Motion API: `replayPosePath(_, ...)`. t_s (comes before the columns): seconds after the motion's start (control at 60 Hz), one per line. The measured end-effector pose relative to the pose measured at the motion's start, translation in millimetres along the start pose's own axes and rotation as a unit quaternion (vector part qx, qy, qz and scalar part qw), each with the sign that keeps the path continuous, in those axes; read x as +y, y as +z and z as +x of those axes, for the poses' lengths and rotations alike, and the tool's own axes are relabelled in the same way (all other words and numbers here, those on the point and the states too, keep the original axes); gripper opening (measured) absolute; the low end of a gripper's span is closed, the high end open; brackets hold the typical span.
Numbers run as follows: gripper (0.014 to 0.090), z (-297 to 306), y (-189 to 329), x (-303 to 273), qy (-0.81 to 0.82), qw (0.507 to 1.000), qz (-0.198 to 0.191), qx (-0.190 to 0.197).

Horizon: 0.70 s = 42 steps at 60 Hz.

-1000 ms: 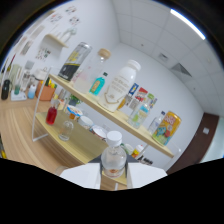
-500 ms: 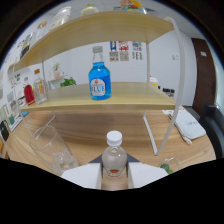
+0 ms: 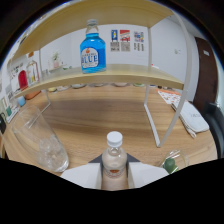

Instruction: Make me a cup of Mojito.

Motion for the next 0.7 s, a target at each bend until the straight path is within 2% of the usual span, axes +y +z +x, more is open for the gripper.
replayPosePath(0.217,0.0392,7.3,-10.3,9.0,-0.008,1.000,-0.012,0.020)
replayPosePath(0.283,0.0481,8.6,-18.8,7.1,-0.008,1.000,-0.008,0.026)
replayPosePath(0.317,0.0586,8.0,-24.1,5.1,-0.009,1.000,-0.005,0.026)
replayPosePath(0.333,0.0680,8.5,-27.0,3.6,-0.010,1.000,-0.002,0.028)
replayPosePath(0.35,0.0669,9.1,-30.2,2.0,-0.011,0.999,0.002,0.030)
replayPosePath(0.483,0.0800,4.0,-61.0,-13.0,-0.013,0.999,0.025,0.043)
replayPosePath(0.7,0.0858,-25.1,-125.5,-43.2,-0.001,0.996,0.067,0.056)
